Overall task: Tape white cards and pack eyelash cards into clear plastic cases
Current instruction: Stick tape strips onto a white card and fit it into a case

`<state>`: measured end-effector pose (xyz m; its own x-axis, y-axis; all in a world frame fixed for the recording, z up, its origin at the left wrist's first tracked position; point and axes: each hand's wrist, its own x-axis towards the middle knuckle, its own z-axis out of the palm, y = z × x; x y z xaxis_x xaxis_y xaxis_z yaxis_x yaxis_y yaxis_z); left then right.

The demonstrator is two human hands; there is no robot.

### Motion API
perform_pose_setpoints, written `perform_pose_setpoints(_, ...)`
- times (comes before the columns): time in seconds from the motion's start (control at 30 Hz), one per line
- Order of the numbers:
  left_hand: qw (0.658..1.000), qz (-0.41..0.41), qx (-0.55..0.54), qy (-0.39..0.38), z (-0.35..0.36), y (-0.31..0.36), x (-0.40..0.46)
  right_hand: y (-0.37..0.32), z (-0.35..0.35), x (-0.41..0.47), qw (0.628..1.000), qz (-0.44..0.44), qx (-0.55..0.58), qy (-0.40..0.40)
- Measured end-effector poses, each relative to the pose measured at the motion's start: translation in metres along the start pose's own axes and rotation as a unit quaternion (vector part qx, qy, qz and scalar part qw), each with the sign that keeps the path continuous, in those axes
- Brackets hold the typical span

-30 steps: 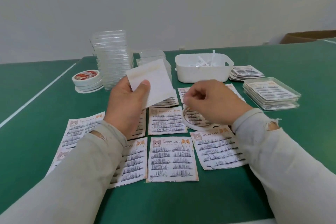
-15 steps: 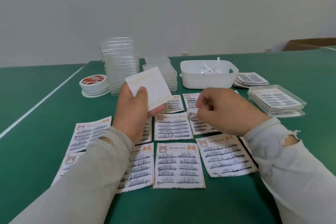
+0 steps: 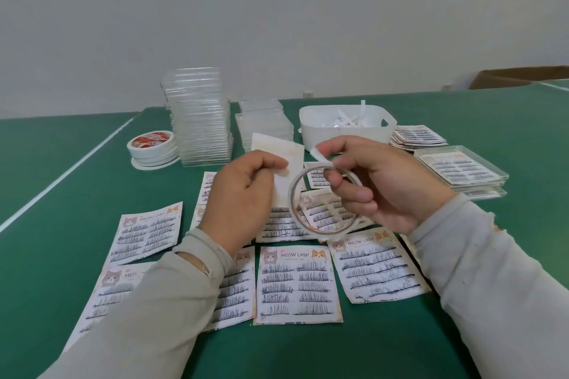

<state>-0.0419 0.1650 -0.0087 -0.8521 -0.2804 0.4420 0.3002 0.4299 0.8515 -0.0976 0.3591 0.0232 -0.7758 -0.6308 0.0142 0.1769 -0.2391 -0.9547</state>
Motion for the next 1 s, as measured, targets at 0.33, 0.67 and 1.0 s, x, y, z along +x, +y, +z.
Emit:
perform_pose_setpoints(0.33, 0.999, 0.038, 0.014, -0.02, 0.003, 0.009, -0.007, 0.012, 0.006, 0.003, 0.997, 0.047, -0.049, -0.048)
perform_pose_setpoints(0.67, 0.999, 0.024, -0.044, 0.009, 0.001, 0.012, -0.005, 0.012, 0.012, 0.0, 0.992, 0.004, -0.122, 0.0)
perform_pose_setpoints(1.0, 1.0, 0.004, -0.023, -0.008, 0.002, 0.005, -0.005, 0.015, 0.011, 0.001, 0.984, -0.019, -0.176, -0.004)
